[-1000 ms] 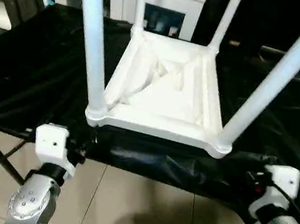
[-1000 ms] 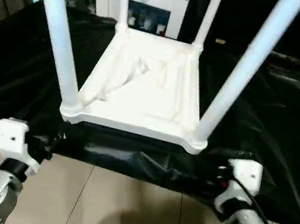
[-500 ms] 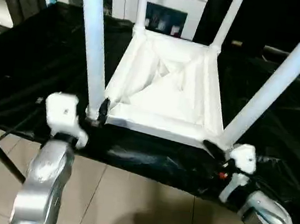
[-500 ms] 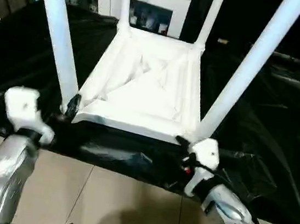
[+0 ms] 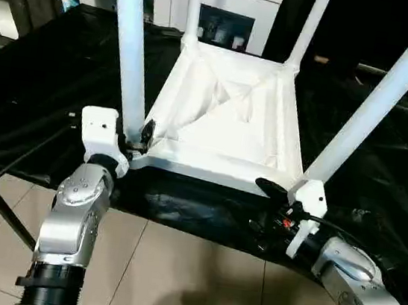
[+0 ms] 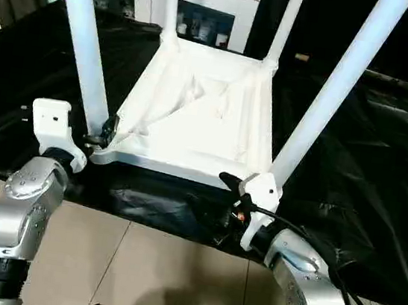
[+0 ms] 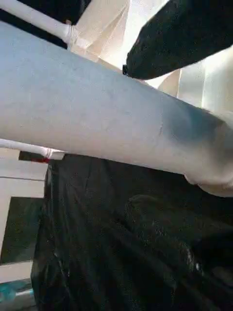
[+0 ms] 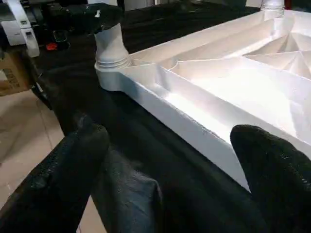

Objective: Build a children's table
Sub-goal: Flip table

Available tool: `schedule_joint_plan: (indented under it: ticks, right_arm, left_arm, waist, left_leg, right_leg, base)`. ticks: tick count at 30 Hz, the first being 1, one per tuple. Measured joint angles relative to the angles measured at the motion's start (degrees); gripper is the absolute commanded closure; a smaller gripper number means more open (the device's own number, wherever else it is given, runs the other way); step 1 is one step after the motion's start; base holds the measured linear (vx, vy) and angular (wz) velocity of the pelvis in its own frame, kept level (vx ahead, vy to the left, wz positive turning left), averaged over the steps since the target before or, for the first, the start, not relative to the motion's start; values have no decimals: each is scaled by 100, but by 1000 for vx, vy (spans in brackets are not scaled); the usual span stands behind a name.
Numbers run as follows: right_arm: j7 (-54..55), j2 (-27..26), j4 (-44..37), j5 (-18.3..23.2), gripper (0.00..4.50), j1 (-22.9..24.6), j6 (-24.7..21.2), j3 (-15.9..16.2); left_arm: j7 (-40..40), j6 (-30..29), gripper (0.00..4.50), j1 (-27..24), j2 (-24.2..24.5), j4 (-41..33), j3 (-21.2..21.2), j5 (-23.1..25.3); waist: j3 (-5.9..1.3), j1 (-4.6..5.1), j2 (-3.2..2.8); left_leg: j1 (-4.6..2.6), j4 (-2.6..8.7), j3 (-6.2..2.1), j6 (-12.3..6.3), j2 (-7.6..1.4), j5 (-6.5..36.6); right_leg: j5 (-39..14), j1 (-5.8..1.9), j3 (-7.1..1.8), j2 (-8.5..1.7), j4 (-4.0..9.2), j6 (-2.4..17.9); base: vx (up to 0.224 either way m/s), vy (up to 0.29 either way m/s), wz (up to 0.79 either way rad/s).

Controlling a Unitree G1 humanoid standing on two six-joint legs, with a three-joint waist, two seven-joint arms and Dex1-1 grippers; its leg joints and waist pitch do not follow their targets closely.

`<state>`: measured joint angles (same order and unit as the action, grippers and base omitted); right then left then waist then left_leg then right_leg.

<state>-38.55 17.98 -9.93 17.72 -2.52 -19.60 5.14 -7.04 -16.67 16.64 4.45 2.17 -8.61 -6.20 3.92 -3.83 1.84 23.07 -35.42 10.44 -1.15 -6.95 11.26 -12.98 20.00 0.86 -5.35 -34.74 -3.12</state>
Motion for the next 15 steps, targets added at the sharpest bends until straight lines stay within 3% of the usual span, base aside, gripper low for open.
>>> schedule_joint_plan:
  ticks: [15]
  right_arm:
    - [-150,12,119,-18,0,-83,0,220]
  left_arm:
    - [-42,86,169,463,0,738,-55,-144]
  waist:
    - [4,7,5]
  left_leg:
    - [6,0,1,0,-1,0]
  right_leg:
    - [-1,9,-1,0,2,-1]
  base:
    - [0,0,0]
